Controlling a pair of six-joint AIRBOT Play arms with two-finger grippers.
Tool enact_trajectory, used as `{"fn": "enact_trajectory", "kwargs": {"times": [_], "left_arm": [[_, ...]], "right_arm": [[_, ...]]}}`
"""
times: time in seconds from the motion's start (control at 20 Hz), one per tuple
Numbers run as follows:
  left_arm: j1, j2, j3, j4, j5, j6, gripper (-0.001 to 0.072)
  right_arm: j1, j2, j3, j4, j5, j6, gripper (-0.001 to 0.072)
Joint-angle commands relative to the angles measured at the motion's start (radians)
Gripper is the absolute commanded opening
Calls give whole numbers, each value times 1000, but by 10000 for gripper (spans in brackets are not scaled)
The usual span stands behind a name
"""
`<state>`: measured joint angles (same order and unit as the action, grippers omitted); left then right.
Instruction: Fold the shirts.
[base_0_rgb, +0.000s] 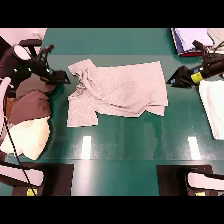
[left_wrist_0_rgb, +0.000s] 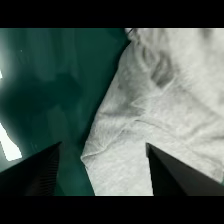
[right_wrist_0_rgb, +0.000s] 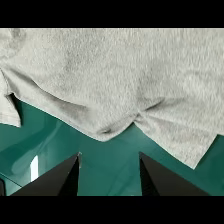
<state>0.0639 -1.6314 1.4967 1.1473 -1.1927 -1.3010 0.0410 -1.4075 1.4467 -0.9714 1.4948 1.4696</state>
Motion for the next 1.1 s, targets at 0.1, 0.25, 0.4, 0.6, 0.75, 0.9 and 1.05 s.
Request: {"fn": "enact_trajectory", "kwargs": {"times": [0.1,0.25,0.4,0.6,0.75,0.9,1.05], "left_arm": [[-30,-24,-154,-18,138,98,619],[-74,-37,-154,2,143,96,620],[-85,-37,-153,55,99,71,618],[-84,-27,-140,61,18,69,25],[-61,36,-85,34,-29,68,25],[-22,141,-78,19,-43,69,25],[-5,213,-79,19,-84,70,25]], "right_arm": [[-5,85,-166,3,-56,-13,424],[-5,88,-190,3,-52,-13,424],[-5,88,-189,1,-52,-13,424],[-5,88,-189,-26,-55,-13,424],[-14,88,-208,-143,-39,7,424],[-80,88,-318,-147,-53,8,425],[-152,86,-470,-140,-134,8,458]]}}
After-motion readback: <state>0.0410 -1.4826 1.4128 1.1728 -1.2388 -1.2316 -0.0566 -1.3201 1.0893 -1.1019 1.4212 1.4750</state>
